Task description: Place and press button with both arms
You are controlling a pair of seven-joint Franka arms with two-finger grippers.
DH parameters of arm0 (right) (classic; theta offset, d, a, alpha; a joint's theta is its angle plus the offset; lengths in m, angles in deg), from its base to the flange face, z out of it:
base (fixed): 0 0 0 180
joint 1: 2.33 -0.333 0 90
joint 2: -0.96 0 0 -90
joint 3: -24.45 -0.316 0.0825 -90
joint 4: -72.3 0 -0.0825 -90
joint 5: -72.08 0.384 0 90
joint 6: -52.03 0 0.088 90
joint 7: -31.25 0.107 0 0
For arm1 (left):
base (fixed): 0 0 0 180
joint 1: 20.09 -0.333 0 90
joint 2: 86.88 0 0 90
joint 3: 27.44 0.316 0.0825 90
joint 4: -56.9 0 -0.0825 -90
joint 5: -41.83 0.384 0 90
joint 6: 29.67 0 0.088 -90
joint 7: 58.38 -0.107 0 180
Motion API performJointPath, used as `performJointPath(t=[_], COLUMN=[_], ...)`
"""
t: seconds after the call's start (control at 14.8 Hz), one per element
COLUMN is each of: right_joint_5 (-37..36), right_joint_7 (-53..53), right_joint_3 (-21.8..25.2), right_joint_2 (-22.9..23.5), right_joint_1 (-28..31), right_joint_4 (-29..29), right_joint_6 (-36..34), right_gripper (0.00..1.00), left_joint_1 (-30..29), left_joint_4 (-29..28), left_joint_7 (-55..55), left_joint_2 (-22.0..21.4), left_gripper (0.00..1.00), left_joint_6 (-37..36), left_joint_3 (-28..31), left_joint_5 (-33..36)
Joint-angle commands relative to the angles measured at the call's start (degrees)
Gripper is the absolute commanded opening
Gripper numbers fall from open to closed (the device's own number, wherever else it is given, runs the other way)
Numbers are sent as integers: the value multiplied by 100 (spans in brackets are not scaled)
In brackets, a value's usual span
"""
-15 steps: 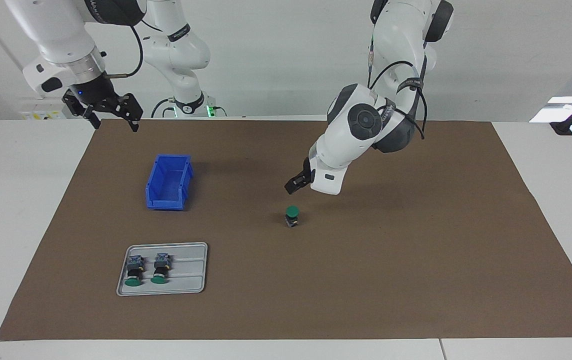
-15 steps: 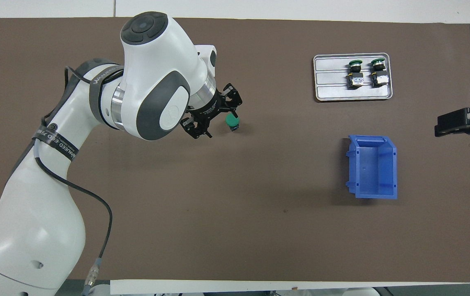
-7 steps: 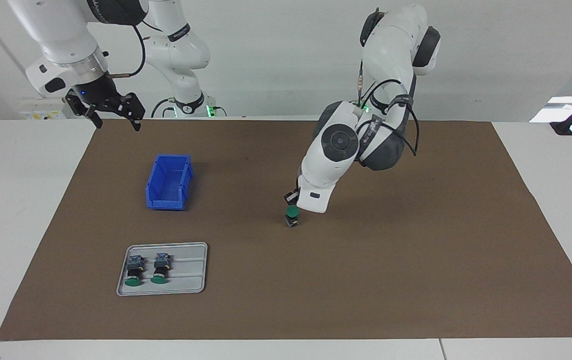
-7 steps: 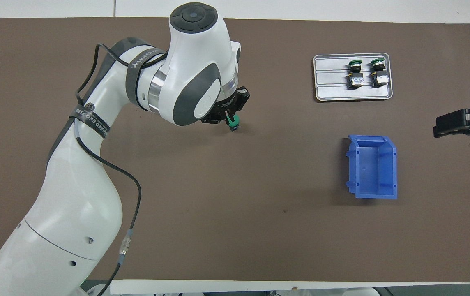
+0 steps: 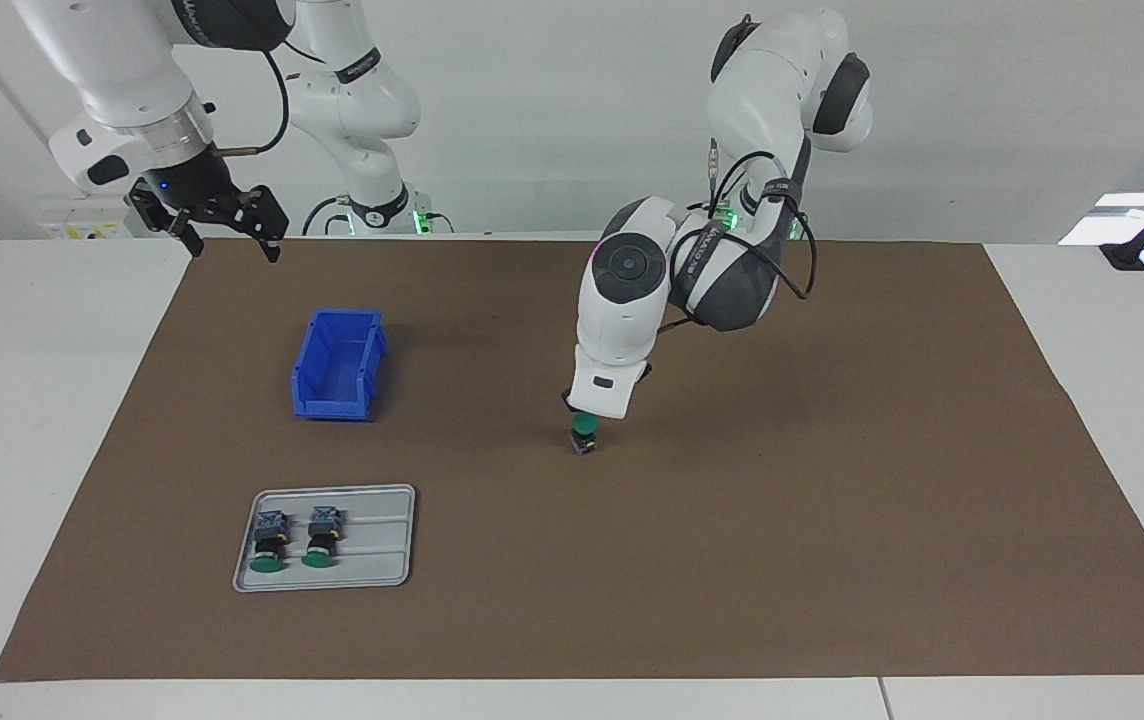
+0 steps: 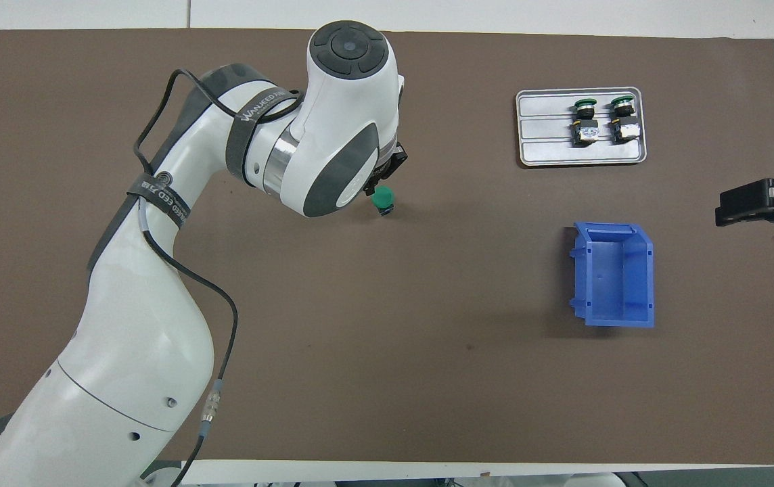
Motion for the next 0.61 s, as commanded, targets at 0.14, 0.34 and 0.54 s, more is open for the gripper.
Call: performJointPath(t=[0.14, 0.34, 0.54], right_joint_5=[46, 46, 46], right_joint_7=[-168, -168, -168], right_joint_3=[-19, -19, -19], right_joint_2=[-74, -74, -74], right_joint_1=[67, 49, 58], right_joint_4=[-51, -51, -51], right_joint_6=[-63, -63, -63], right_gripper=[99, 99, 99], left_joint_1=[141, 203, 221], left_joint_4=[-389, -688, -794], left_joint_7=[55, 55, 55], left_joint_2=[-35, -149, -184], left_gripper=[0, 1, 1], left_joint_6=[779, 726, 744], left_joint_3=[38, 47, 47], left_joint_5=[78, 131, 122])
